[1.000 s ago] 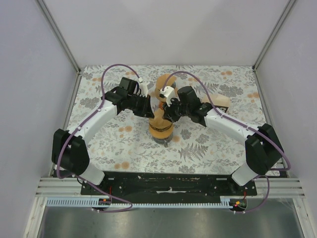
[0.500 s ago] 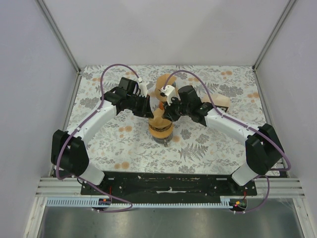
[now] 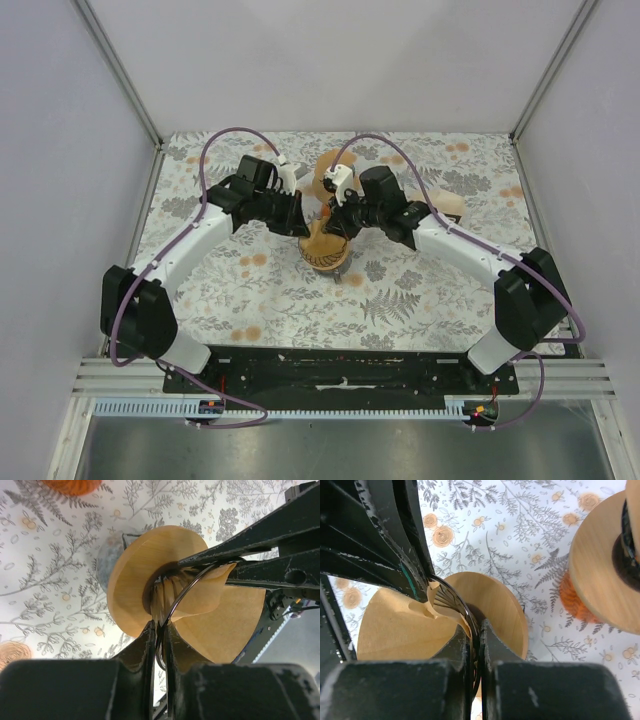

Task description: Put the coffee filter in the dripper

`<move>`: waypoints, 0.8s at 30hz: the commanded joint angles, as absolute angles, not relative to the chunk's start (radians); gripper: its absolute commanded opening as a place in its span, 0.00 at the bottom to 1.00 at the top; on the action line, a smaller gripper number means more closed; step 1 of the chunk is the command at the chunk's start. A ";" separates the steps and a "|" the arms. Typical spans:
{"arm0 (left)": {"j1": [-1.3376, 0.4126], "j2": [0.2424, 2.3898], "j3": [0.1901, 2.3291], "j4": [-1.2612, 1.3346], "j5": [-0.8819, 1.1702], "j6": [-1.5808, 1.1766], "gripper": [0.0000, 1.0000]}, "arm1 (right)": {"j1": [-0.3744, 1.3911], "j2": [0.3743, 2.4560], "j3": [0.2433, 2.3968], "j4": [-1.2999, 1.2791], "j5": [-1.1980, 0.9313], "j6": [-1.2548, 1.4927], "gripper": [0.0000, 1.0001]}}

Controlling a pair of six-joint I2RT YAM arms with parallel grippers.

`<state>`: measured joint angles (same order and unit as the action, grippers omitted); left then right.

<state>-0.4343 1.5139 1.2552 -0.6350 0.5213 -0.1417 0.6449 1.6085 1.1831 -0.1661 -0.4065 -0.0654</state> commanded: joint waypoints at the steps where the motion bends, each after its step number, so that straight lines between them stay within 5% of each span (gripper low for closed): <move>1: -0.440 1.496 1.258 -0.612 0.523 -0.107 0.14 | 0.647 1.628 1.177 -0.173 -0.365 -0.141 0.00; 4: -0.440 1.497 1.259 -0.612 0.520 -0.107 0.14 | 0.643 1.618 1.166 -0.178 -0.359 -0.141 0.32; 7: -0.440 1.497 1.261 -0.614 0.517 -0.106 0.14 | 0.630 1.597 1.152 -0.178 -0.359 -0.140 0.49; 11: -0.440 1.499 1.267 -0.612 0.520 -0.107 0.19 | 0.608 1.566 1.147 -0.181 -0.379 -0.135 0.58; 18: -0.439 1.500 1.290 -0.623 0.511 -0.101 0.46 | 0.588 1.506 1.149 -0.184 -0.406 -0.132 0.68; 24: -0.439 1.499 1.310 -0.632 0.503 -0.095 0.58 | 0.586 1.483 1.183 -0.215 -0.434 -0.141 0.72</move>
<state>-0.4355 1.5105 1.2583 -0.6342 0.5053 -0.1280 0.5861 1.5204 1.1488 -0.2039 -0.4000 -0.1253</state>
